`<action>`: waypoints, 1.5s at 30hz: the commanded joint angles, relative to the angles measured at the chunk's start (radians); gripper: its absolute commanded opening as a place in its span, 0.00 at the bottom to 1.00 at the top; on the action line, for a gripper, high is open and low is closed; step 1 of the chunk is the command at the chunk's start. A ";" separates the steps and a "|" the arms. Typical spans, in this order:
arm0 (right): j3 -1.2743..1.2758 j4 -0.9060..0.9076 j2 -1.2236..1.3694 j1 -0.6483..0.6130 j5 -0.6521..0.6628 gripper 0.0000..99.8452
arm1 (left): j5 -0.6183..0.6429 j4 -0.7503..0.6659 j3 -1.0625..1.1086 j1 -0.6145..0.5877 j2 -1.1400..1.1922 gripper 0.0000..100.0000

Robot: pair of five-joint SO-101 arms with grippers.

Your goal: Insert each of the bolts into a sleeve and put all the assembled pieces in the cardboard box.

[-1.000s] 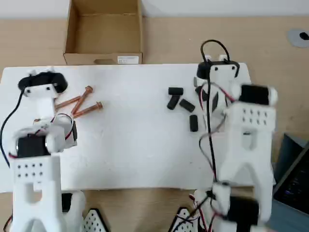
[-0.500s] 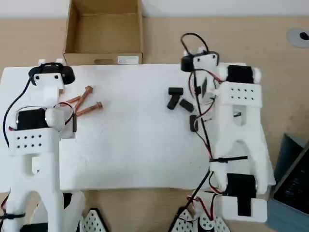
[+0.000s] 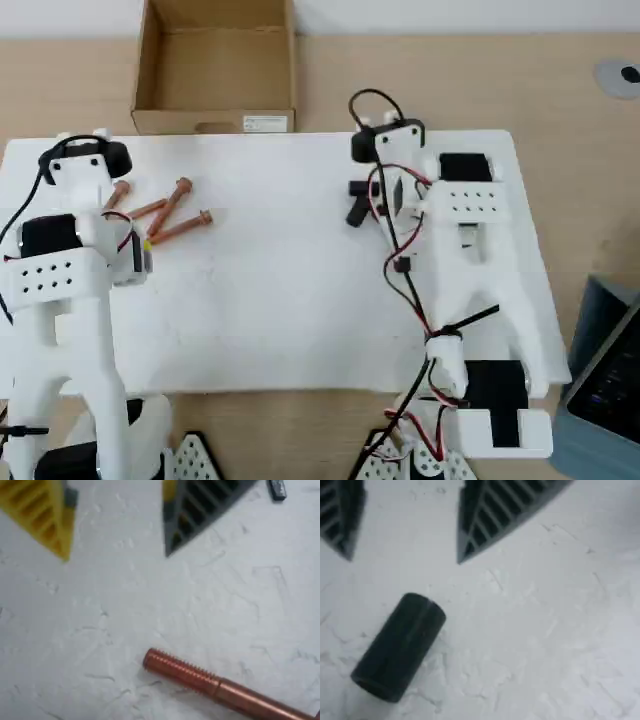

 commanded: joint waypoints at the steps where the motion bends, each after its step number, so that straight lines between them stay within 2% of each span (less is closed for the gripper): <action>1: 0.019 -0.038 0.004 -0.015 -0.002 0.17 | -0.018 -0.002 -0.049 -0.012 -0.001 0.14; 9: 0.071 -0.098 0.004 -0.084 -0.003 0.17 | -0.026 -0.002 -0.048 -0.011 -0.001 0.14; 18: 0.058 -0.137 0.088 -0.028 -0.017 0.17 | -0.028 0.003 -0.048 -0.011 -0.001 0.14; 33: -0.105 -0.167 0.334 0.031 -0.023 0.16 | -0.032 0.000 -0.046 -0.011 -0.001 0.14; 40: -0.101 -0.190 0.406 0.025 -0.023 0.16 | -0.054 -0.002 -0.046 -0.011 -0.001 0.14; 45: -0.101 -0.193 0.427 0.025 -0.017 0.05 | -0.054 -0.002 -0.046 -0.011 -0.001 0.14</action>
